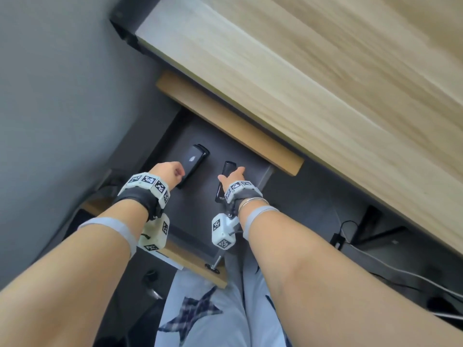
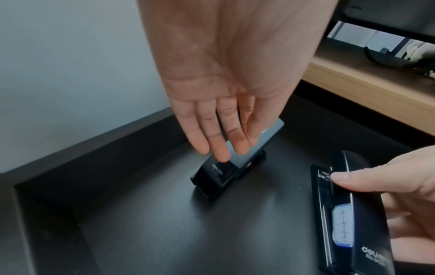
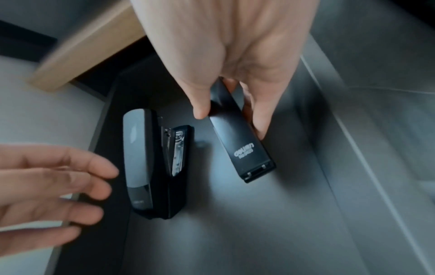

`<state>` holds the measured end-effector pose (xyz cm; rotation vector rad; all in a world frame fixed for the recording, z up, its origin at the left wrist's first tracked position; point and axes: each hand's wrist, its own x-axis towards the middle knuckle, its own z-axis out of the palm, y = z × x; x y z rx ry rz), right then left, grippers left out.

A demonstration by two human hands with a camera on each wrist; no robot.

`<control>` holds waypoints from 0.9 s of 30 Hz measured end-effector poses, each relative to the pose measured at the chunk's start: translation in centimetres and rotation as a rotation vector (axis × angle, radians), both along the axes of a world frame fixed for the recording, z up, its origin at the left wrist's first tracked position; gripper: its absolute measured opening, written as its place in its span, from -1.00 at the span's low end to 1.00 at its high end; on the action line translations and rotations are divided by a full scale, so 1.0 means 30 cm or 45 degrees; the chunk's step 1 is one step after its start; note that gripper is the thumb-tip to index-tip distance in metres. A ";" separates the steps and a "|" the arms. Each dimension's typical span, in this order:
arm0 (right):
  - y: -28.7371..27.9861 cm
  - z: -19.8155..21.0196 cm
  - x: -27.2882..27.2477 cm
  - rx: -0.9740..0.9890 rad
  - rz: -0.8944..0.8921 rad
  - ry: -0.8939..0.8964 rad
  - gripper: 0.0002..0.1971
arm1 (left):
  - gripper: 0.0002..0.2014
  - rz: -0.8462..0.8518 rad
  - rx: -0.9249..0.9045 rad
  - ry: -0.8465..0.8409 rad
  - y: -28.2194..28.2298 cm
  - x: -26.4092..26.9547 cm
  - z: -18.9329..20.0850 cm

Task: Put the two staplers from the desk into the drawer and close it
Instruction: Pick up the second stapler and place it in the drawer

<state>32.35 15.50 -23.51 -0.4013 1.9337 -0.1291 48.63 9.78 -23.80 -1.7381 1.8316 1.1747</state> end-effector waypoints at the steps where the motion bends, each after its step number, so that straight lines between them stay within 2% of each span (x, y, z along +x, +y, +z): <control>1: 0.006 -0.017 0.000 0.008 -0.001 0.001 -0.35 | -0.75 -0.001 -0.002 -0.005 0.000 0.002 -0.010; 5: 0.015 -0.059 0.014 0.039 -0.068 0.004 -0.33 | -0.73 0.010 -0.008 -0.010 0.003 0.007 -0.044; 10: -0.001 -0.096 0.029 0.134 -0.215 -0.008 -0.43 | -0.71 0.051 0.011 0.016 0.018 0.007 -0.064; 14: 0.003 -0.114 0.030 0.094 -0.210 0.019 -0.45 | -0.73 0.087 0.033 0.025 0.038 0.017 -0.074; 20: 0.008 -0.069 -0.005 0.066 -0.042 0.115 -0.47 | -0.72 0.126 0.043 0.005 0.072 0.032 -0.059; 23: 0.004 0.001 -0.047 -0.012 0.113 0.174 -0.50 | -0.72 0.163 0.021 -0.022 0.096 0.040 -0.020; 27: -0.025 0.139 -0.096 -0.155 0.365 0.211 -0.67 | -0.71 0.228 0.017 -0.134 0.139 0.054 0.061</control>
